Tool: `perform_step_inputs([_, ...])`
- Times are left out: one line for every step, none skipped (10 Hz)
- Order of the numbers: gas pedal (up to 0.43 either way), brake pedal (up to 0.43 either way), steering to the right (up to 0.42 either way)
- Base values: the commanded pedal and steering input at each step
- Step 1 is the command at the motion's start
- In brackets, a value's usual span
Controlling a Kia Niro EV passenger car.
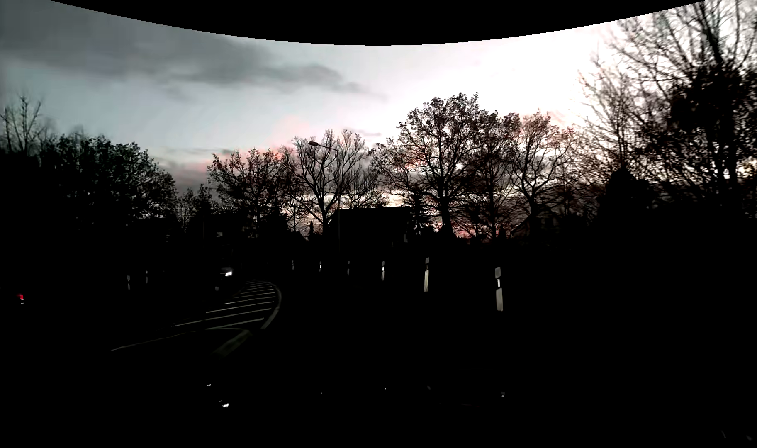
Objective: Follow the waypoints while adhering to traffic rules and regulations
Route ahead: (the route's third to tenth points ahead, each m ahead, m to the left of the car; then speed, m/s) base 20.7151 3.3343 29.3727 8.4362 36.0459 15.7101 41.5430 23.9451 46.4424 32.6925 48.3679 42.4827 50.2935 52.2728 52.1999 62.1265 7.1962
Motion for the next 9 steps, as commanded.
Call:
perform_step_inputs([0.110,0.000,-0.079])
perform_step_inputs([0.098,0.000,-0.086])
perform_step_inputs([0.098,0.000,-0.094])
perform_step_inputs([0.098,0.000,-0.098])
perform_step_inputs([0.098,0.000,-0.101])
perform_step_inputs([0.087,0.000,-0.101])
perform_step_inputs([0.087,0.000,-0.101])
perform_step_inputs([0.079,0.000,-0.101])
perform_step_inputs([0.067,0.000,-0.101])
